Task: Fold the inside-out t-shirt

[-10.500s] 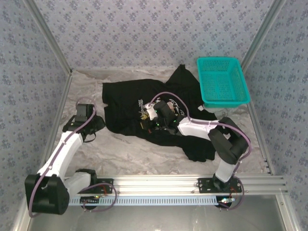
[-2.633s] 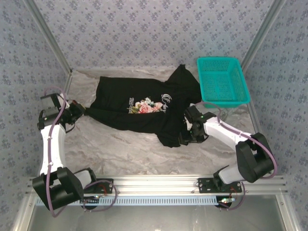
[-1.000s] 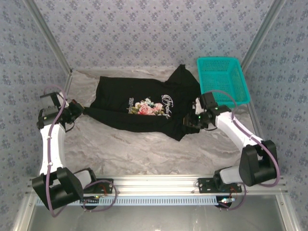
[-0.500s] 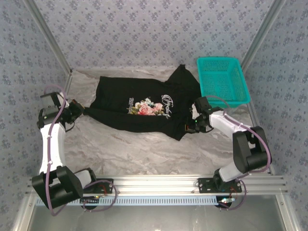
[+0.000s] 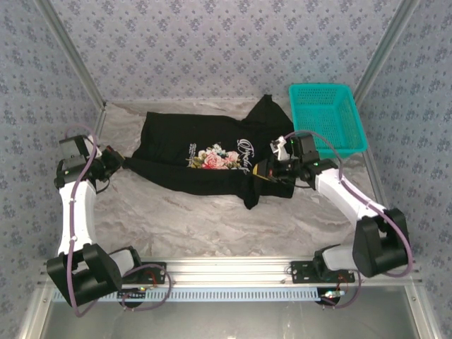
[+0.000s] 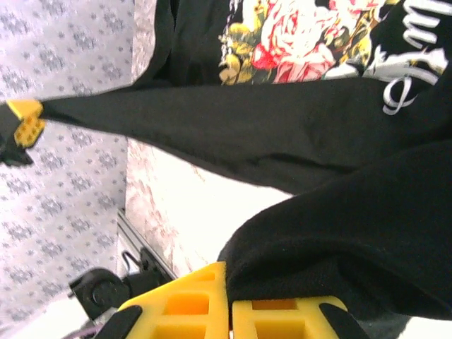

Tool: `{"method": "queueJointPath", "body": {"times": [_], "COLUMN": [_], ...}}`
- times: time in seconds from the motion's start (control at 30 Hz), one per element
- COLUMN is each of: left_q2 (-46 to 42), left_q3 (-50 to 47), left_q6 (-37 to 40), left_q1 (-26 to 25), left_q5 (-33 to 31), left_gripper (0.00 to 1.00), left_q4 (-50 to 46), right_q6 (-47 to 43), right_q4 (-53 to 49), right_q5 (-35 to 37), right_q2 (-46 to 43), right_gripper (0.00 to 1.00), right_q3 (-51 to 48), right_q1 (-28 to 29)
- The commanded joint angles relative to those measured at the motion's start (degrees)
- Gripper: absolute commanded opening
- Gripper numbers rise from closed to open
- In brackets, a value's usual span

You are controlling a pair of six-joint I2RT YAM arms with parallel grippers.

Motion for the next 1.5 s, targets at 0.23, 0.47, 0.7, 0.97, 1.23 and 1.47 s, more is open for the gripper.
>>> {"method": "queueJointPath", "body": {"times": [0.23,0.47,0.7,0.97,1.23,1.47], "left_q2": [-1.06,-0.84,-0.86,-0.99,-0.9,-0.84], "left_q3": [0.58,0.51,0.57,0.42,0.46,0.42], "left_q6": [0.4,0.22,0.36,0.4,0.48,0.56], "left_q1": [0.03,0.03,-0.06,-0.3,-0.35,-0.41], "left_q5": [1.5,1.81,1.9,2.16,2.4,2.51], "left_gripper": [0.0,0.0,0.0,0.0,0.0,0.0], "left_q4": [1.09,1.46,1.53,1.52,1.53,1.55], "right_q6": [2.63,-15.99,-32.96,-44.5,-44.89,-45.29], "right_q4": [4.84,-13.9,-14.25,-19.01,-19.24,-19.67], "right_q5": [-4.34,18.4,29.72,30.48,28.08,26.05], "right_q2": [11.31,6.13,17.06,28.25,32.93,36.35], "right_gripper": [0.32,0.39,0.46,0.51,0.55,0.51], "right_q3": [5.14,7.05,16.63,27.33,31.04,32.96], "right_q1": [-4.6,-3.14,4.53,5.22,5.73,5.82]}}
